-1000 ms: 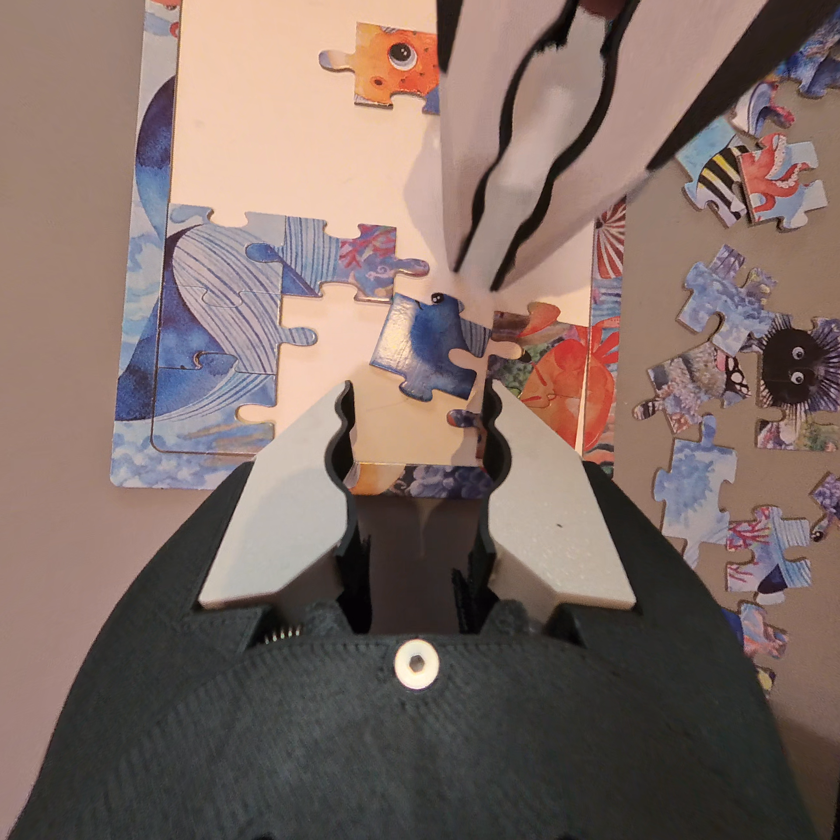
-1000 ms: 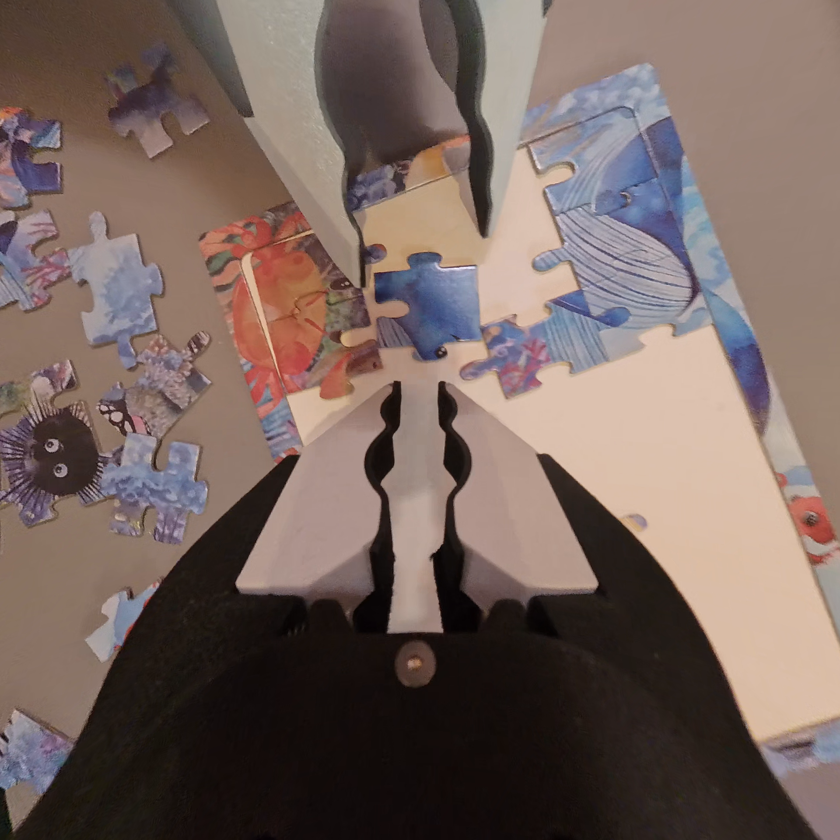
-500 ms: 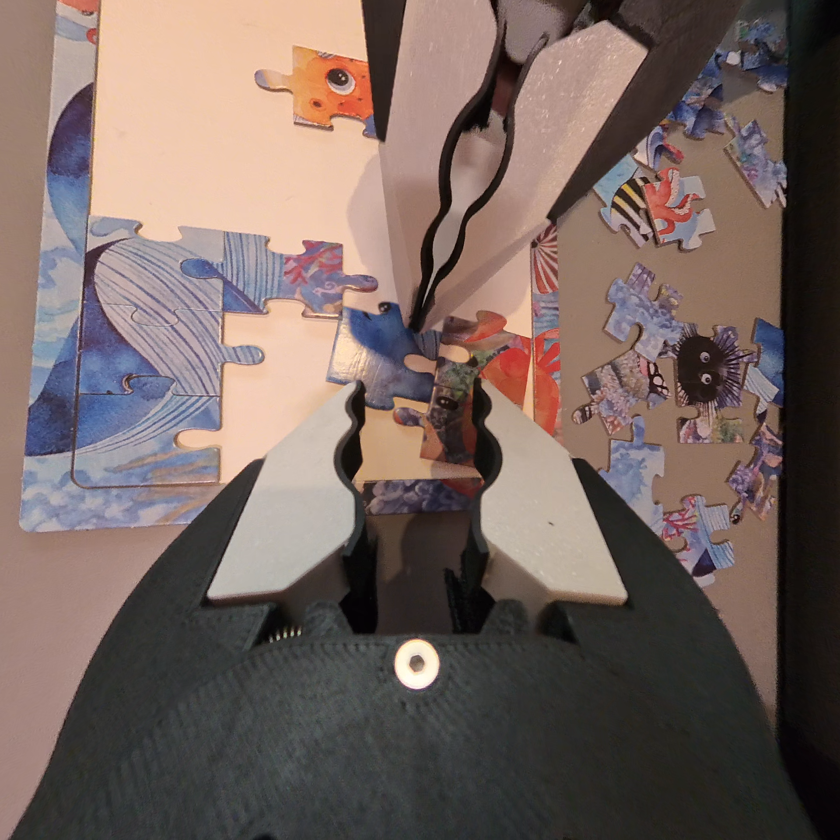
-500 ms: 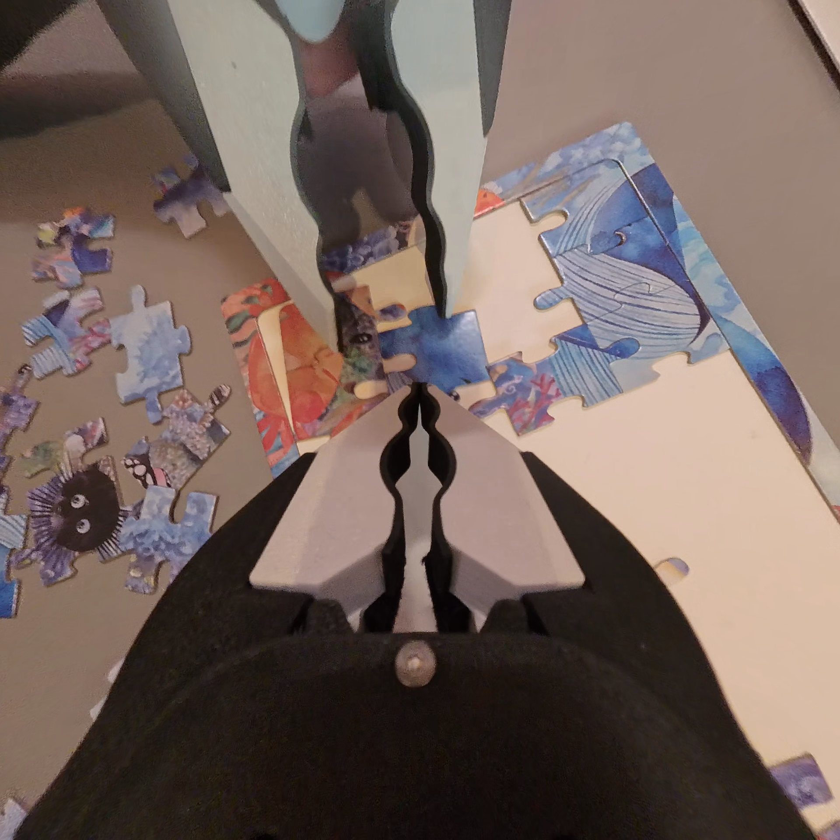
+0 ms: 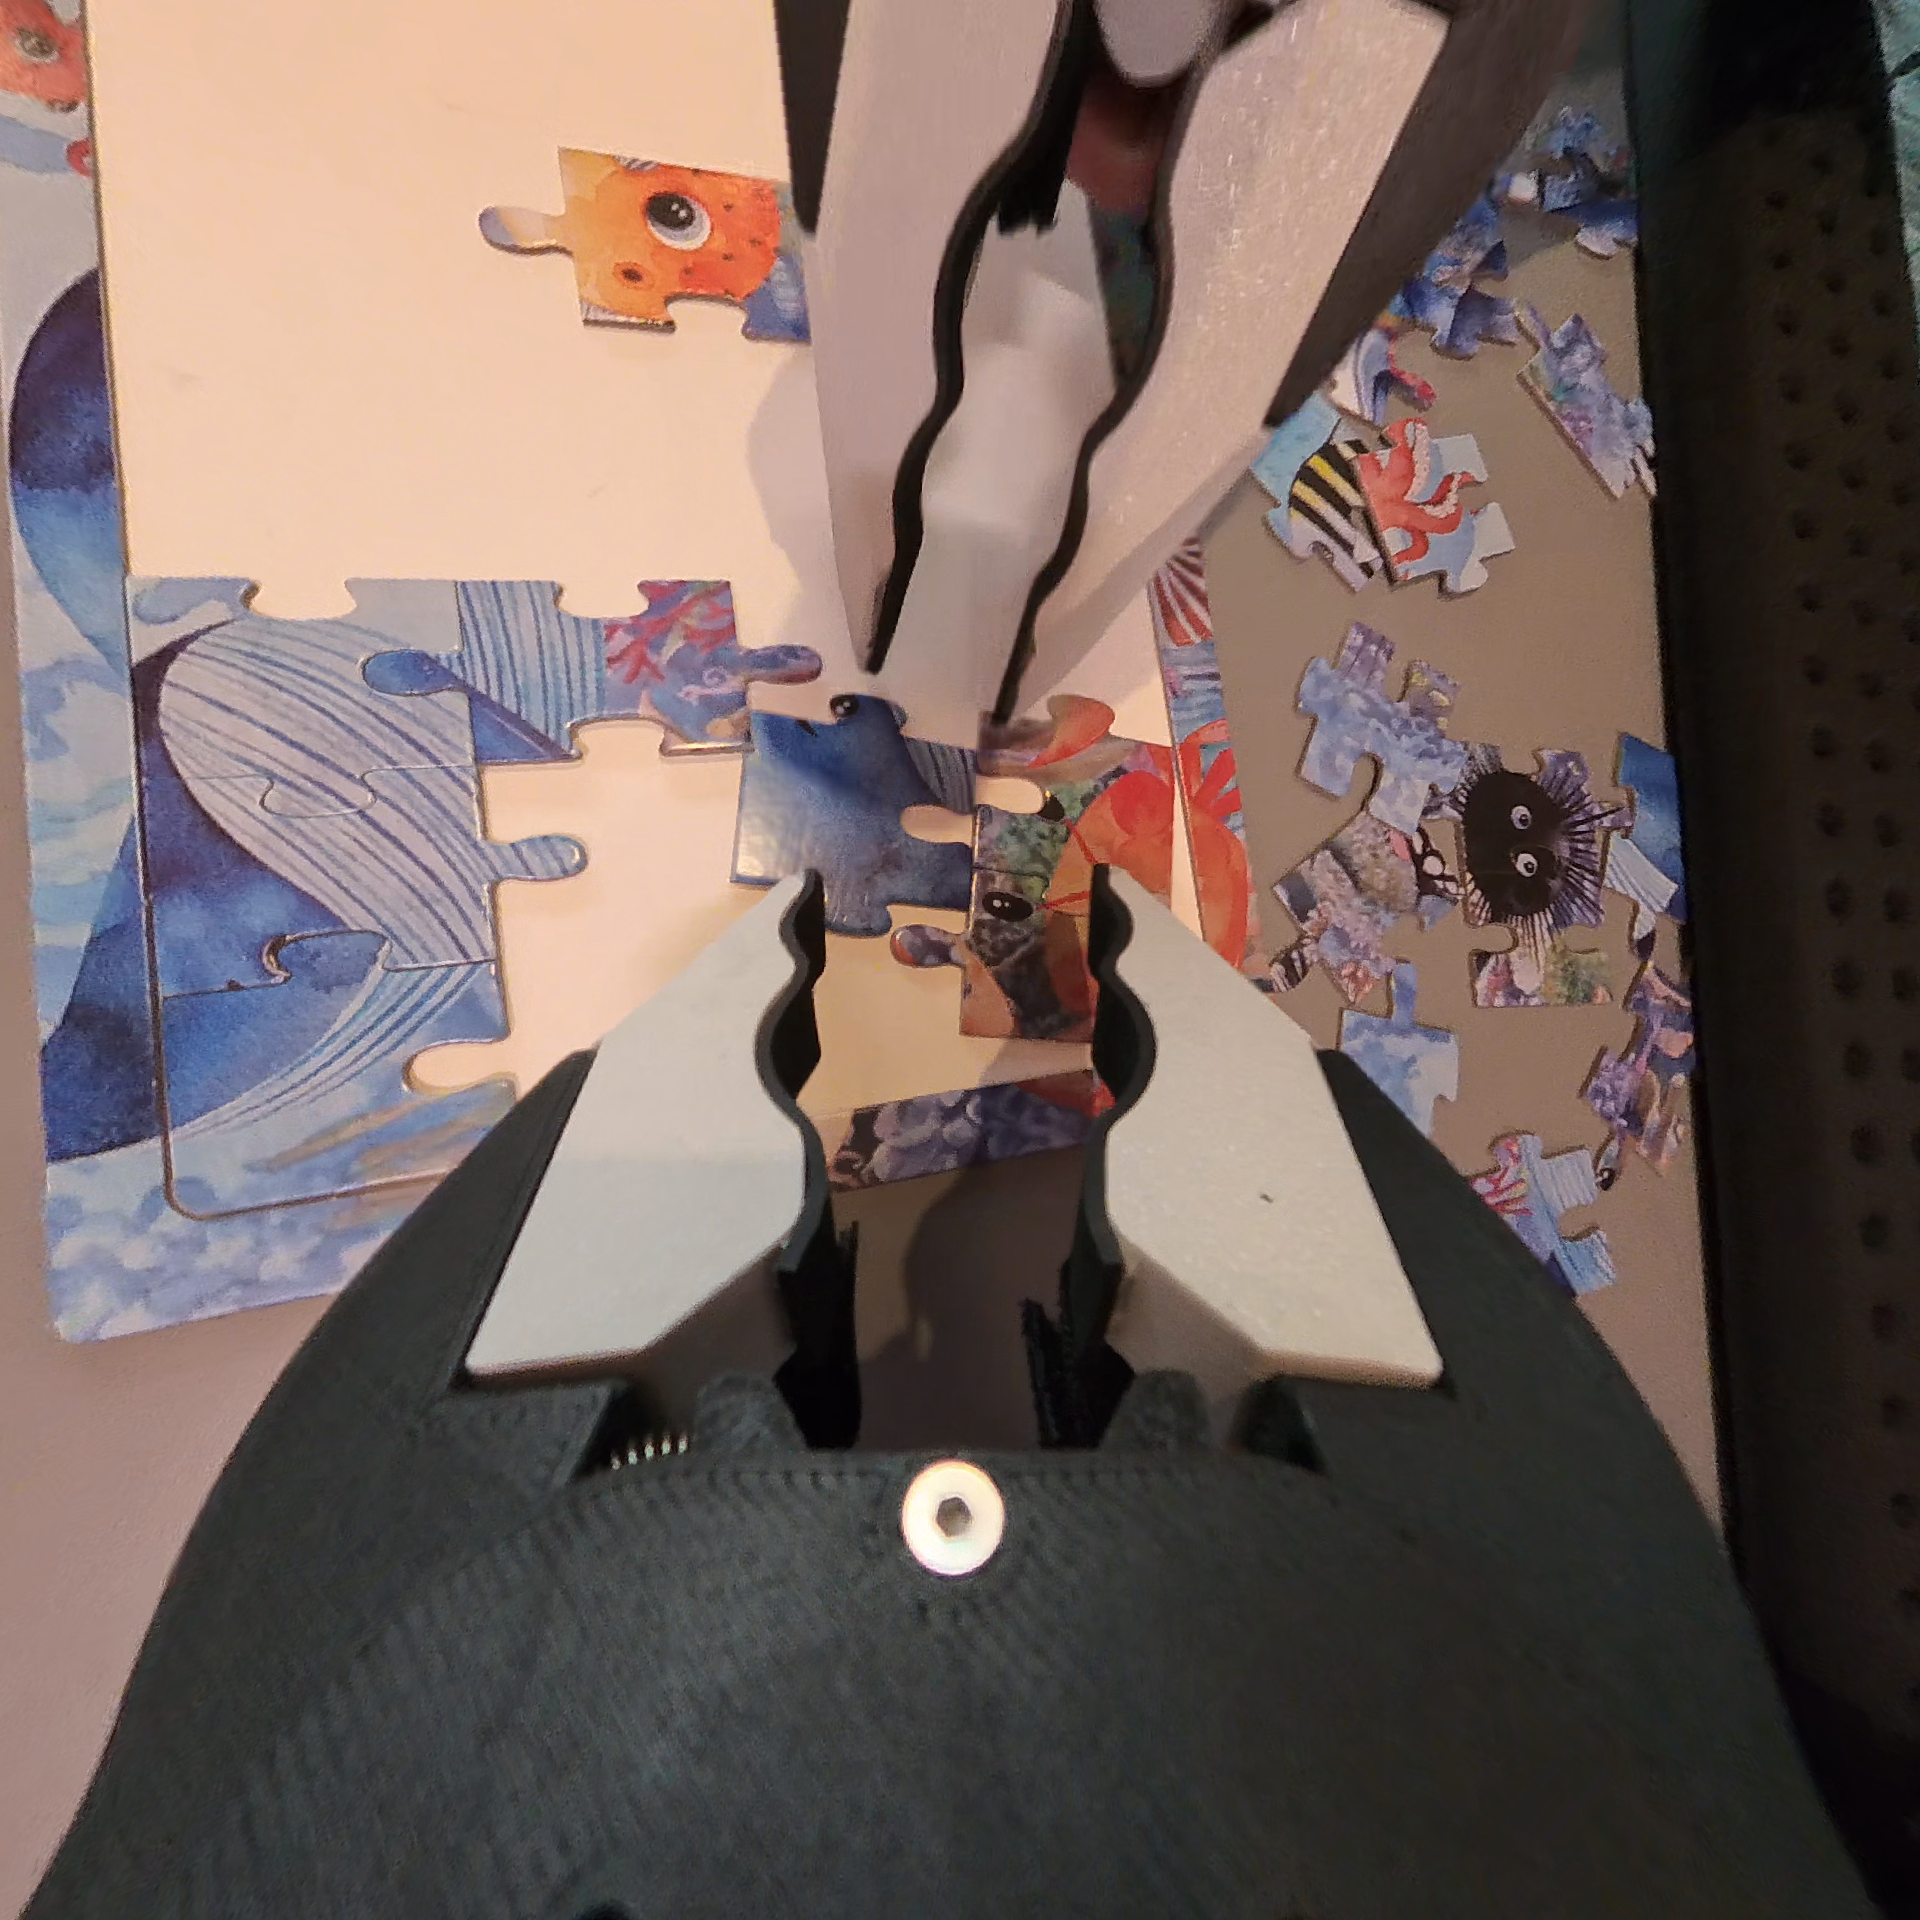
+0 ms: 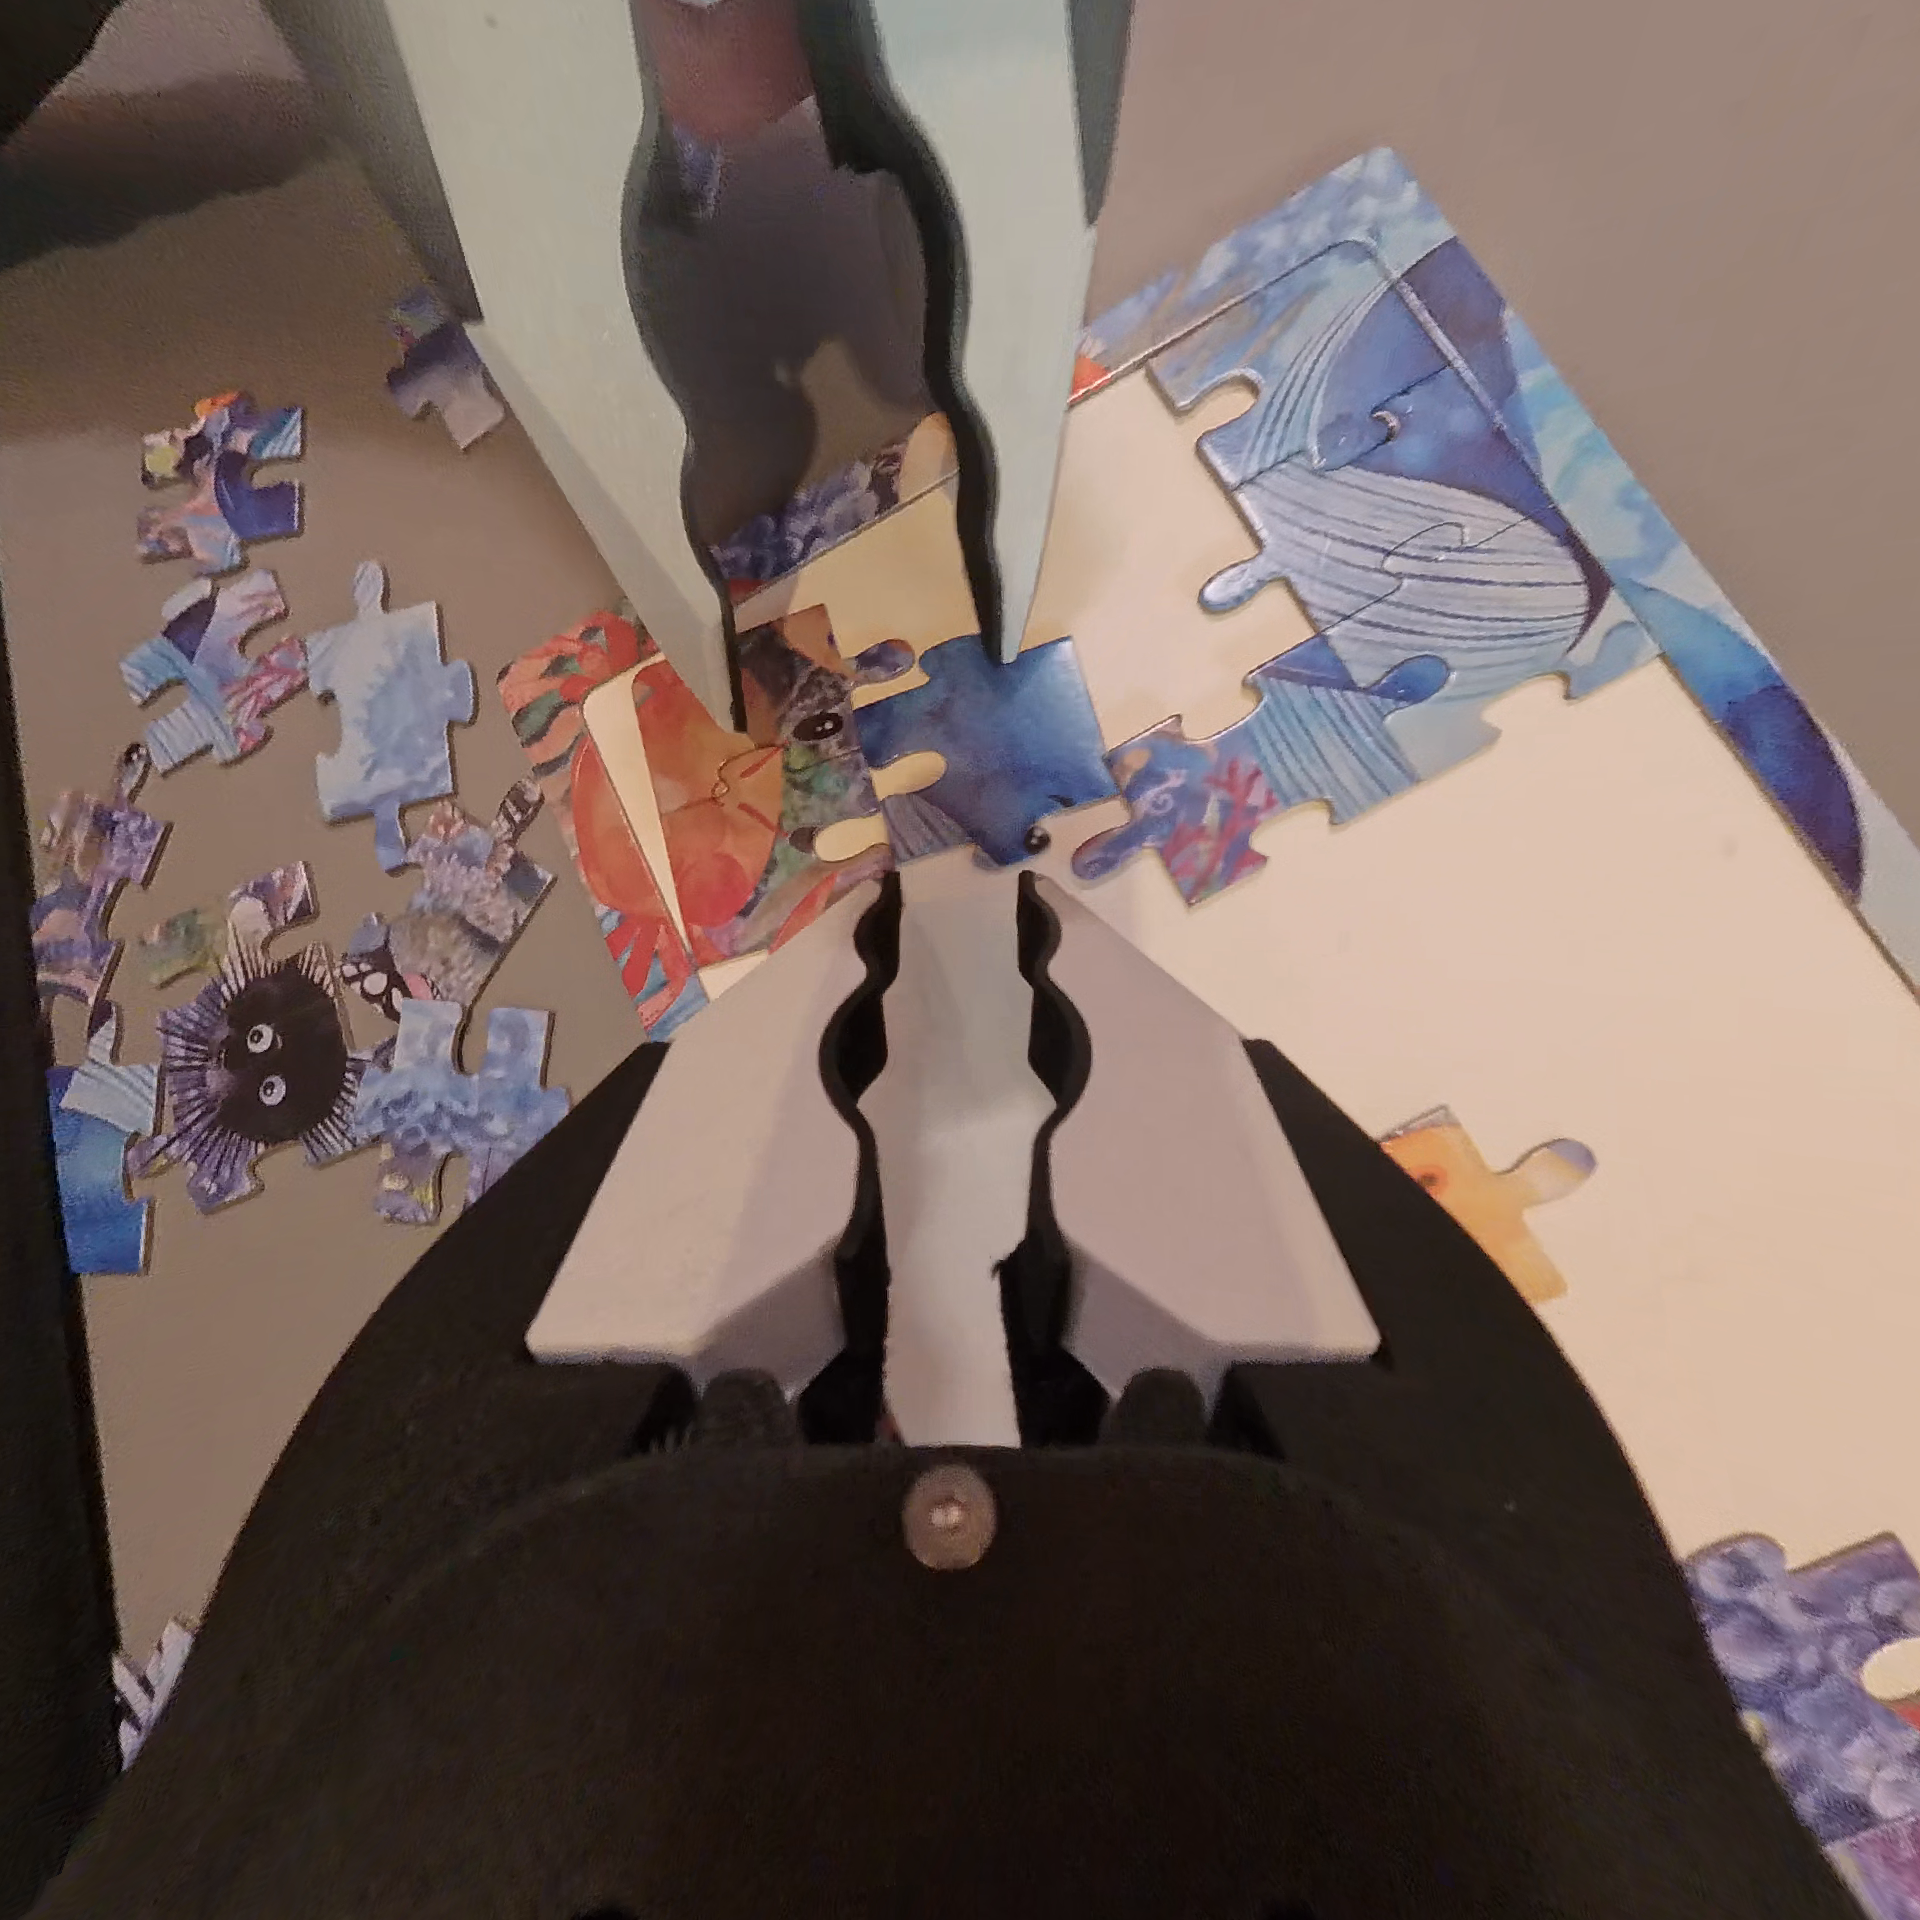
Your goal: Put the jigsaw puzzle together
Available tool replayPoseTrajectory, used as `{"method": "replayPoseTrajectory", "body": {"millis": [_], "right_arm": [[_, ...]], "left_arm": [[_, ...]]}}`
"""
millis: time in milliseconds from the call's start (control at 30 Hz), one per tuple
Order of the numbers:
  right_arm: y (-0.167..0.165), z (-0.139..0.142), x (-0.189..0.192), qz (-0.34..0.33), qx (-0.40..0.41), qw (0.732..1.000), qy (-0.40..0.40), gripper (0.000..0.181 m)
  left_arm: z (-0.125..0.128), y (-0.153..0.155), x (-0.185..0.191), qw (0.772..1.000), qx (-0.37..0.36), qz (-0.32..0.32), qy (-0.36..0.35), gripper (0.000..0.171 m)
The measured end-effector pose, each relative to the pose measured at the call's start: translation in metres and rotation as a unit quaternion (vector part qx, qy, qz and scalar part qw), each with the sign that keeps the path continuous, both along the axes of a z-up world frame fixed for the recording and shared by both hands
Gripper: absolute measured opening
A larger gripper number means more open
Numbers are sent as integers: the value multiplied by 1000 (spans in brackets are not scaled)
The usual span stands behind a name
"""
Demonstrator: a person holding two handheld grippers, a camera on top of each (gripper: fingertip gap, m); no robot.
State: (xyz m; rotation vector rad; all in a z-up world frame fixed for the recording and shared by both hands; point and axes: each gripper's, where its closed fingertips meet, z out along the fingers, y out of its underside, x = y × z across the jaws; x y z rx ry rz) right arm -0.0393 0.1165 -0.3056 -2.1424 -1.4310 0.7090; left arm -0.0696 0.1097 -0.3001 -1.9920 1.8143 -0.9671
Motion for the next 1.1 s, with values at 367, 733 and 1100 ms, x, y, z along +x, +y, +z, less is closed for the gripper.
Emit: {"method": "replayPoseTrajectory", "body": {"millis": [367, 733, 1100], "right_arm": [[-10, -3, -6, 27, 30, 999, -2, 22], [-15, -3, -10, 41, 31, 999, 14, 13], [-14, -3, -10, 37, 36, 998, 40, 10]], "left_arm": [[5, 5, 0, 999, 33, 5, 1, 53], [-9, 11, 1, 994, 106, 7, 11, 63], [2, 8, 1, 994, 110, 21, -19, 63]]}}
